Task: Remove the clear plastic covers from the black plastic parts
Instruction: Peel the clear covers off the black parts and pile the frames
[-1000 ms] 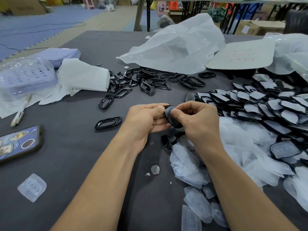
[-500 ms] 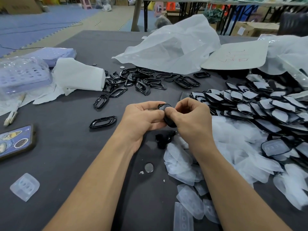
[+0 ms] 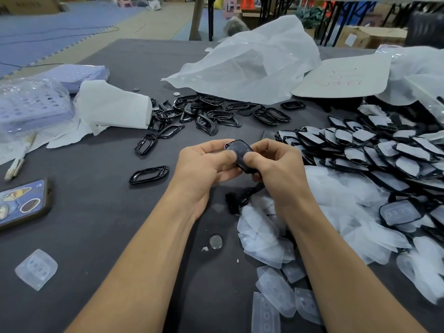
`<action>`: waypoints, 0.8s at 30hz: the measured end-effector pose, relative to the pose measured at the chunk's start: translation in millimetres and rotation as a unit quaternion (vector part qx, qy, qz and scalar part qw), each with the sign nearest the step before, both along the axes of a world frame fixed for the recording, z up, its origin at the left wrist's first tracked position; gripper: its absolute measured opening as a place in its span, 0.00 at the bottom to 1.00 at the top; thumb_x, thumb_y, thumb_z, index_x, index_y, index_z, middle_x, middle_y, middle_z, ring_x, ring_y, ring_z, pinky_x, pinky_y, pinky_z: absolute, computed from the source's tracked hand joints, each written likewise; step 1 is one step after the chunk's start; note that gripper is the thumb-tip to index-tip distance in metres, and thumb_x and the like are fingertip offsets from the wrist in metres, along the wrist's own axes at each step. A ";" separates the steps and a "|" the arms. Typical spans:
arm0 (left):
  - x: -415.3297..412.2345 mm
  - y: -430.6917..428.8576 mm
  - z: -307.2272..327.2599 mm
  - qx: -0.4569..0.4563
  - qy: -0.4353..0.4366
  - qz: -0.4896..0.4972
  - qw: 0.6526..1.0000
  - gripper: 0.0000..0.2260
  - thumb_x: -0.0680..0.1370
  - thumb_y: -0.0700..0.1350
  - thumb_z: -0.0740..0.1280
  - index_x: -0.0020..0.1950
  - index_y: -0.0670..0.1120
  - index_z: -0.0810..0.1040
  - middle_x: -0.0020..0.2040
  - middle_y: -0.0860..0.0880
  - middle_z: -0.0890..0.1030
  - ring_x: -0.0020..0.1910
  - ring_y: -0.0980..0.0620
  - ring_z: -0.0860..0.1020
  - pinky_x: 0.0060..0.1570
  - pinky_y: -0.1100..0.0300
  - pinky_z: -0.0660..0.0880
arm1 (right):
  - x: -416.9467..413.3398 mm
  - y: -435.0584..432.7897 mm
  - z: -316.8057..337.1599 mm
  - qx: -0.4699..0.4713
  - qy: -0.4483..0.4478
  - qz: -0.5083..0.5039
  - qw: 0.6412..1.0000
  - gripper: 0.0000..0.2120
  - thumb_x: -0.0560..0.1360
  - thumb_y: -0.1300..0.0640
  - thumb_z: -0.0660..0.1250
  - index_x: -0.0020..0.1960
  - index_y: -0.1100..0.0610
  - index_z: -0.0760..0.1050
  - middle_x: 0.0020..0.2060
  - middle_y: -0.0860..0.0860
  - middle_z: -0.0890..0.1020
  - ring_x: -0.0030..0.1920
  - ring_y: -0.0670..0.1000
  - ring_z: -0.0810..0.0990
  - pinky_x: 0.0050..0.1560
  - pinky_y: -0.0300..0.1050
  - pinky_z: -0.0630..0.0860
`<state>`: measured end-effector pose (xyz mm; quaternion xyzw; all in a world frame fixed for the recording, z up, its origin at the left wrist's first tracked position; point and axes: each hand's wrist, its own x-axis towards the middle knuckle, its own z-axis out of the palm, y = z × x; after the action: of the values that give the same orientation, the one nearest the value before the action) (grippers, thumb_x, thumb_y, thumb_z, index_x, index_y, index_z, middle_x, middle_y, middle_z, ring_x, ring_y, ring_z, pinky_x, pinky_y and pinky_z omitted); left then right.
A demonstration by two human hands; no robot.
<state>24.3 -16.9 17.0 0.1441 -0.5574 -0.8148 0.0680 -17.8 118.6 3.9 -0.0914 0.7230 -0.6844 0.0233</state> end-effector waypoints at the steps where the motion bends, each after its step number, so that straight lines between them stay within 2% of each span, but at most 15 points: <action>1: 0.6 0.0 -0.2 -0.001 0.000 -0.001 1.000 0.09 0.77 0.28 0.68 0.50 0.40 0.83 0.40 0.43 0.88 0.36 0.50 0.86 0.37 0.60 0.83 | 0.1 -0.1 0.1 0.000 0.001 -0.003 1.000 0.02 0.66 0.56 0.72 0.35 0.52 0.82 0.31 0.51 0.83 0.33 0.48 0.77 0.34 0.46 0.73; 4: 1.2 -0.6 -1.0 -0.035 0.000 0.013 0.999 0.07 0.77 0.30 0.70 0.51 0.40 0.84 0.41 0.44 0.88 0.37 0.51 0.86 0.37 0.62 0.82 | 0.5 -0.5 -0.3 0.010 0.008 -0.009 1.000 0.03 0.66 0.56 0.72 0.34 0.51 0.82 0.30 0.51 0.83 0.31 0.47 0.77 0.35 0.46 0.73; 8: 0.0 -0.9 -2.7 -0.092 -0.015 0.036 0.995 0.06 0.77 0.34 0.73 0.46 0.44 0.86 0.38 0.46 0.87 0.33 0.54 0.82 0.36 0.63 0.81 | 0.6 -0.8 -2.4 0.035 0.020 -0.009 0.999 0.02 0.66 0.56 0.73 0.36 0.53 0.82 0.29 0.49 0.83 0.32 0.46 0.79 0.37 0.47 0.75; 17: -0.8 -4.7 -2.8 -0.108 -0.034 0.057 0.992 0.08 0.76 0.33 0.74 0.41 0.44 0.85 0.33 0.46 0.85 0.28 0.55 0.81 0.32 0.63 0.80 | 1.8 -0.8 -3.4 0.048 0.020 0.002 0.999 0.01 0.67 0.56 0.73 0.37 0.53 0.83 0.29 0.49 0.83 0.31 0.47 0.78 0.36 0.47 0.74; 21: -3.1 -1.5 -3.3 -0.111 -0.029 0.093 0.989 0.08 0.75 0.33 0.74 0.40 0.44 0.85 0.31 0.46 0.85 0.27 0.55 0.81 0.30 0.64 0.79 | 2.3 0.3 -2.8 0.037 0.020 0.014 0.999 0.04 0.69 0.61 0.73 0.38 0.53 0.84 0.31 0.50 0.84 0.32 0.46 0.79 0.36 0.46 0.74; 24: -3.5 -0.8 -1.9 -0.093 -0.023 0.109 0.989 0.08 0.76 0.33 0.73 0.41 0.44 0.85 0.32 0.45 0.85 0.28 0.53 0.83 0.30 0.65 0.78 | 0.9 1.4 -1.4 0.015 0.006 0.008 1.000 0.06 0.72 0.65 0.73 0.40 0.55 0.84 0.30 0.51 0.84 0.29 0.47 0.77 0.34 0.41 0.73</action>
<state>20.8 -17.7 15.2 0.2162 -0.6129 -0.7437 0.1569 -16.9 120.0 2.6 -0.1014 0.7328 -0.6724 0.0260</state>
